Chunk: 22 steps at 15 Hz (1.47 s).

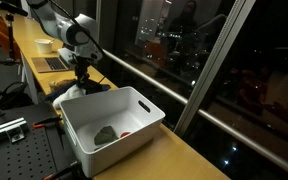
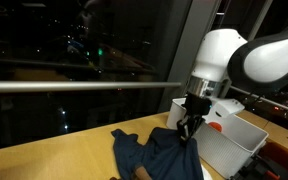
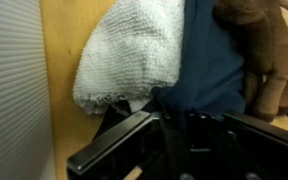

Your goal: Remove the items from the white basket, put them on the table and then put them back in the white basket

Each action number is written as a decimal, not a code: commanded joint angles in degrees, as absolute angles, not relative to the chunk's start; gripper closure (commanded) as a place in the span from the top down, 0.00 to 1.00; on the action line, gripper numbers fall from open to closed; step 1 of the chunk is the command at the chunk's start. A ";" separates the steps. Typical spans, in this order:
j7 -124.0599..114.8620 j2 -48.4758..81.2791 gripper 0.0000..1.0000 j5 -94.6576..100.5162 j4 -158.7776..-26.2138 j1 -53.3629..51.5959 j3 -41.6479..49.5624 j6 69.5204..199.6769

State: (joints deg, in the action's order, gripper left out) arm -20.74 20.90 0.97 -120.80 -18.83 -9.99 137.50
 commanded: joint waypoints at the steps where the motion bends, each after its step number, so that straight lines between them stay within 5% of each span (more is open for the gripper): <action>1: -21.81 10.10 0.03 4.34 -121.42 -18.42 -8.23 130.89; 14: -17.04 -12.74 0.03 10.64 -104.72 -6.63 -7.15 108.52; 22: -5.76 -8.68 0.03 9.36 -80.65 0.87 -0.73 95.38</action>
